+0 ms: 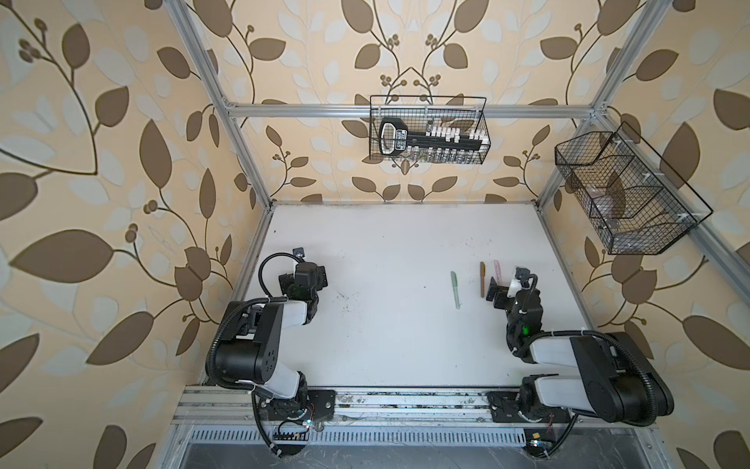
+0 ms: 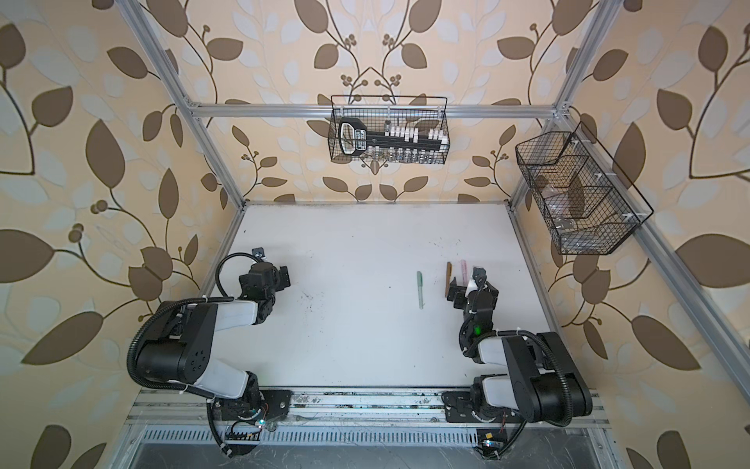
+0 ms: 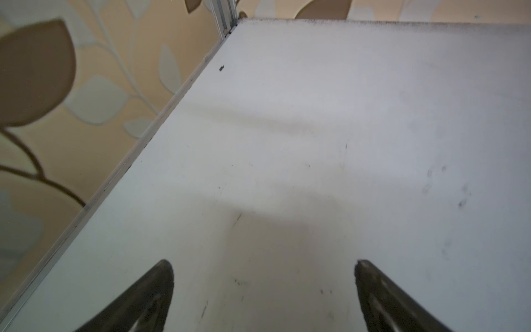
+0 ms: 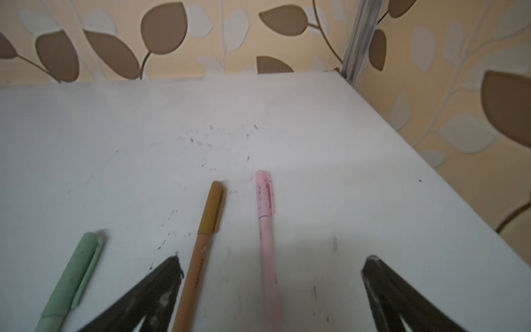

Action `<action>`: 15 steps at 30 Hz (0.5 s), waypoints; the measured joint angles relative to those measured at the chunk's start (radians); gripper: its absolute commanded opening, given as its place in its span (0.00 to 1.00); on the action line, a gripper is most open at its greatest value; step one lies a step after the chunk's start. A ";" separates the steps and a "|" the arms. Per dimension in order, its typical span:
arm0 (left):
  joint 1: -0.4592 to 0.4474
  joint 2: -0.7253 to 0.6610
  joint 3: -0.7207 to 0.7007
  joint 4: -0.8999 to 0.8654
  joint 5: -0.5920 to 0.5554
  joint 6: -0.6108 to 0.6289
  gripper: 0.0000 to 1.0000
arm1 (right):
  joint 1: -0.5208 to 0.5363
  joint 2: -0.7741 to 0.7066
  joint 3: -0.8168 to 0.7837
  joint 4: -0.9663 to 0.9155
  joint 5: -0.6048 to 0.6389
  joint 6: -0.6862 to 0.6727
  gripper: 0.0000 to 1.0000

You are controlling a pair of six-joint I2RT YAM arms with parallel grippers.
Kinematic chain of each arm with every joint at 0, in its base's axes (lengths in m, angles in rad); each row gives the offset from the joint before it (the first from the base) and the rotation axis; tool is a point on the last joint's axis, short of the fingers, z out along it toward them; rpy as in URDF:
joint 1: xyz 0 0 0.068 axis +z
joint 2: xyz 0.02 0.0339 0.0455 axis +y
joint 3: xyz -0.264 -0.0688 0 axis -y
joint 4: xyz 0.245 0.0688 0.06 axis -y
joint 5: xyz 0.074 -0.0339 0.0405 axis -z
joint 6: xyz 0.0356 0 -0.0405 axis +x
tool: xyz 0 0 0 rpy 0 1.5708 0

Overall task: Insert pens into pen caps
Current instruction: Reset both arms

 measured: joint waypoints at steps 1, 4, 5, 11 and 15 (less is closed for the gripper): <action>0.002 -0.007 -0.015 0.031 0.000 -0.006 0.99 | 0.010 -0.001 -0.001 0.023 0.001 -0.009 1.00; 0.002 -0.002 -0.101 0.154 -0.002 -0.012 0.99 | 0.016 -0.001 0.008 0.031 -0.044 -0.028 1.00; 0.002 0.003 -0.111 0.138 -0.002 -0.015 0.99 | -0.011 0.000 0.018 0.021 -0.081 -0.028 1.00; 0.002 0.006 -0.114 0.159 -0.002 -0.019 0.99 | -0.051 0.000 0.038 0.003 -0.176 -0.034 1.00; 0.002 0.006 -0.114 0.161 -0.002 -0.019 0.99 | -0.051 0.000 0.039 -0.008 -0.199 -0.035 1.00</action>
